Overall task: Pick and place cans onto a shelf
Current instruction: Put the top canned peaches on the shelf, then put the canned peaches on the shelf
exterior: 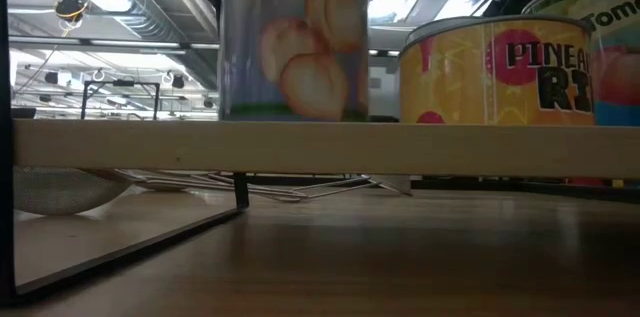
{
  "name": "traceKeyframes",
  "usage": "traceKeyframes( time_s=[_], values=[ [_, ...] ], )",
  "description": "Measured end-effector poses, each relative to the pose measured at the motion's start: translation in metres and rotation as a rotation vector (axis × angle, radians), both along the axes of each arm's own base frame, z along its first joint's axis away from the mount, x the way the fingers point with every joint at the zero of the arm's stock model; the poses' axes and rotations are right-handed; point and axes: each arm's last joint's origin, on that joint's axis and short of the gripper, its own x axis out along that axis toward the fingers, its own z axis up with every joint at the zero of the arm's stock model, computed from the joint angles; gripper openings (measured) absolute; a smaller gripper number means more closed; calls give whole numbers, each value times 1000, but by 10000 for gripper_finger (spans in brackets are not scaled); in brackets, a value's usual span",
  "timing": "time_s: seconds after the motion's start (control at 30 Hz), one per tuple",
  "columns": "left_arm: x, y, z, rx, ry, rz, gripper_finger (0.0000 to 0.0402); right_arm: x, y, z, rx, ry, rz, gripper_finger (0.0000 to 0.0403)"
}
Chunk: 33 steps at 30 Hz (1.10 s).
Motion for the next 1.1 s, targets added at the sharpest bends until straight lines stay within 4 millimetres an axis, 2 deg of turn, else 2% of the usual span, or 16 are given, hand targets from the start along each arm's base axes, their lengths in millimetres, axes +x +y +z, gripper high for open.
traceKeyframes(
  time_s=[0.47,0.77,1.1],
  values=[
    [-4,1,5,-11,15,-45,6,0,0,0,0,0,0,90],
    [-7,2,11,-33,19,-69,34,0,0,0,0,0,0,90],
    [-7,4,14,-34,10,-66,93,0,0,0,0,0,0,90]
  ],
)
